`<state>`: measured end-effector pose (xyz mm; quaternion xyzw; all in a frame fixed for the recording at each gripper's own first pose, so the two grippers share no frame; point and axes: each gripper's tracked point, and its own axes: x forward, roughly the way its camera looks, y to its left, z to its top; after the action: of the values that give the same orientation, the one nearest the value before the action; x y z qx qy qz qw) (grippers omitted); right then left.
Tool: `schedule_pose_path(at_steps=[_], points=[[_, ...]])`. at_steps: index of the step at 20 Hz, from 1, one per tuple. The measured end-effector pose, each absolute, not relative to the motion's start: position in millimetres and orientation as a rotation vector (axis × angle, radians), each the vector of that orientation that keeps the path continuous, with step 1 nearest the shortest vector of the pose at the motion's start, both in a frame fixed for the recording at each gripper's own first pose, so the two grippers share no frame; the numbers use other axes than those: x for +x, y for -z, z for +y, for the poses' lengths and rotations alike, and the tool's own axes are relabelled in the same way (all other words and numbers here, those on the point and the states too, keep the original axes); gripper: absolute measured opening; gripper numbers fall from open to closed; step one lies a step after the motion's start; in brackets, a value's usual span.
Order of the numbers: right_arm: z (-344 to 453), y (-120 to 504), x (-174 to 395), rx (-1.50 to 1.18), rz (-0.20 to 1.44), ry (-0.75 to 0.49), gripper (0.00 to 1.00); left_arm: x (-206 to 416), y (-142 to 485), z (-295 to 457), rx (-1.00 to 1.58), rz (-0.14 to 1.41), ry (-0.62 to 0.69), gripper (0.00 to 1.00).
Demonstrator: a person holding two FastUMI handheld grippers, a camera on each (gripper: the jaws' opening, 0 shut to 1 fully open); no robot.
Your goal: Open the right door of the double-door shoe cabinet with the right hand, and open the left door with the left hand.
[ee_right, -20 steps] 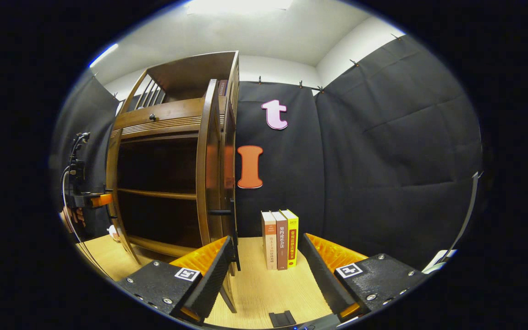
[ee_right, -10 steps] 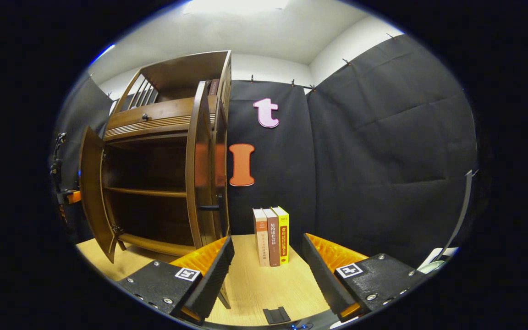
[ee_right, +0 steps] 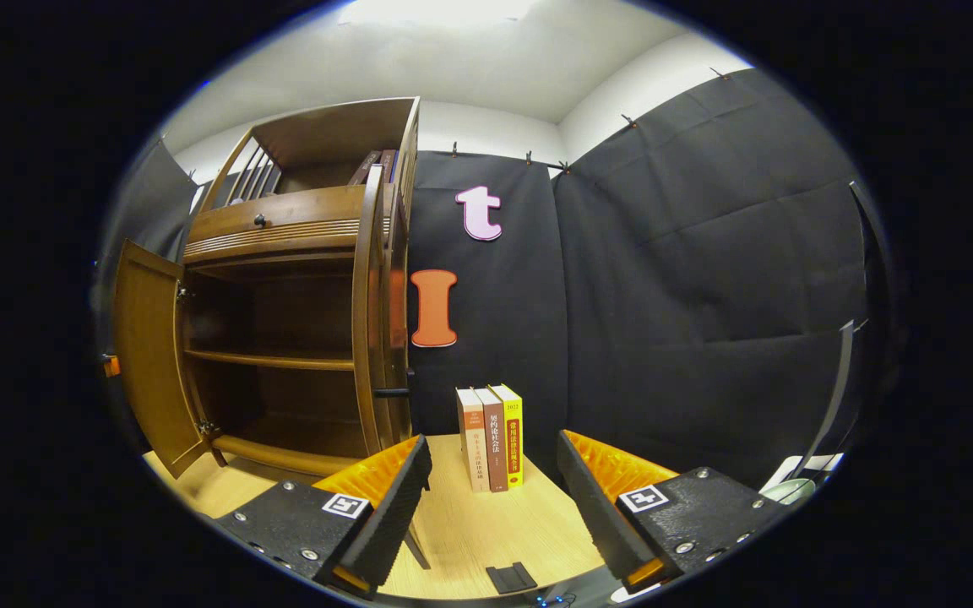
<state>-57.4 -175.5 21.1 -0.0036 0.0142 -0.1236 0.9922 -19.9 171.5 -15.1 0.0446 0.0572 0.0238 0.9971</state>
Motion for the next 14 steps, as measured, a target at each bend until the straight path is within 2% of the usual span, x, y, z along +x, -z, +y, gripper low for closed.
schedule_pose_path(at_steps=[5,6,7,9,10,11,14], points=[[-164,-28,-53,-0.002,0.04,0.239,0.92,-13,11,218,0.095,0.089,0.103,0.07],[-161,-30,-51,0.006,0.039,0.238,0.92,-11,12,226,0.086,0.087,0.131,0.13],[-162,-32,-50,0.008,0.032,0.25,0.92,-9,12,232,0.076,0.085,0.155,0.07],[-169,-43,-50,-0.003,-0.008,0.302,0.92,-6,12,240,0.052,0.079,0.208,0.07],[-171,-47,-49,-0.011,-0.022,0.326,0.92,-5,12,244,0.047,0.07,0.225,0.01],[-169,-46,-50,-0.016,-0.024,0.337,0.92,-6,12,244,0.038,0.063,0.252,0.1],[-160,-42,-45,-0.028,0.005,0.338,0.92,-10,18,245,0.005,0.062,0.304,0.12]])
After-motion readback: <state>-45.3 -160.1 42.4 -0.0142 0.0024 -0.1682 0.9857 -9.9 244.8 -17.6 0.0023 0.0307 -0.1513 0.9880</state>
